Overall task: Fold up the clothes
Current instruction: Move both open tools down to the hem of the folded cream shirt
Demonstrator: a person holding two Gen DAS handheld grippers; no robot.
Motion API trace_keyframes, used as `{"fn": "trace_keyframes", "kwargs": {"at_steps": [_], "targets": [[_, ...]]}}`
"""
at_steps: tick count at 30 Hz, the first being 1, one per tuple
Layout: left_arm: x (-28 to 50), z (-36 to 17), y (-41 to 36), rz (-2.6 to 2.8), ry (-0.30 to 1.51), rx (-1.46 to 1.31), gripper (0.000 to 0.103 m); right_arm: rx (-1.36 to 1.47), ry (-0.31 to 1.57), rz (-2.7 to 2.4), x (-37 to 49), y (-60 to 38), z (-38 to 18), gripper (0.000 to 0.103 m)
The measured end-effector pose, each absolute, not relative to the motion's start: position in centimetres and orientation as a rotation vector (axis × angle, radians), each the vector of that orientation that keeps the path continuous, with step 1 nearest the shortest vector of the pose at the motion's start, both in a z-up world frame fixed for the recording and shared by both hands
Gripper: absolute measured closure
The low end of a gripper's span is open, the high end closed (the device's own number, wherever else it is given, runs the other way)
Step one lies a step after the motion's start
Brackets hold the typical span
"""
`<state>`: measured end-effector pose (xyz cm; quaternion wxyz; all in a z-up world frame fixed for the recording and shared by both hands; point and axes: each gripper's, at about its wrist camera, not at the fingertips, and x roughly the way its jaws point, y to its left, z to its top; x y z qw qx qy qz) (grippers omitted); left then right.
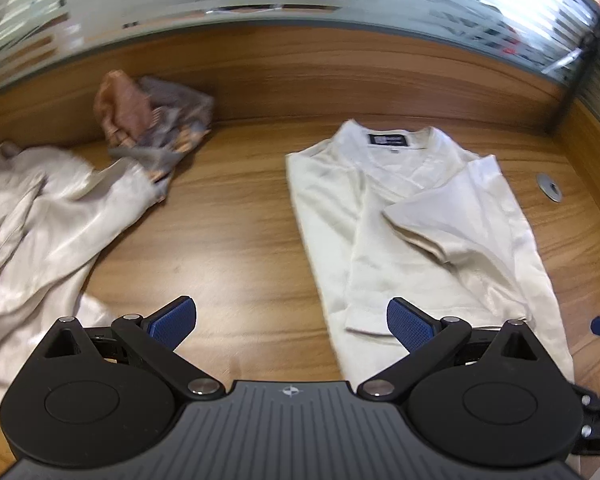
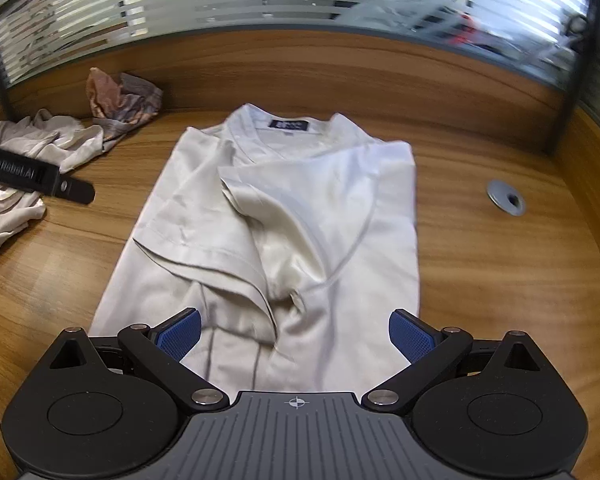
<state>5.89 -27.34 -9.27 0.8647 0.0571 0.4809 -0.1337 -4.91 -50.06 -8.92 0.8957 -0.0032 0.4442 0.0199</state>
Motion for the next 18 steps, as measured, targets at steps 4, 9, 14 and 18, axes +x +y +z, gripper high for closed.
{"fn": "trace_keyframes", "kwargs": {"at_steps": [4,9,14,18], "targets": [[6.3,-9.0,-28.7,-0.338,0.969,0.133,0.001,0.032,0.922,-0.021,-7.3,-51.0,-9.0,0.003],[5.8,-8.7,-30.2,-0.424,0.929,0.128,0.001,0.089,0.911,-0.101,-11.2,-52.3,-8.9,0.003],[3.1,-8.5,-30.3,-0.520,0.881,0.144,0.001,0.108,0.903,-0.154,-16.1,-53.4,-8.6,0.004],[-0.7,-8.3,-29.6,-0.595,0.843,0.174,0.001,0.103,0.918,-0.112,-19.3,-54.3,-9.2,0.008]]}}
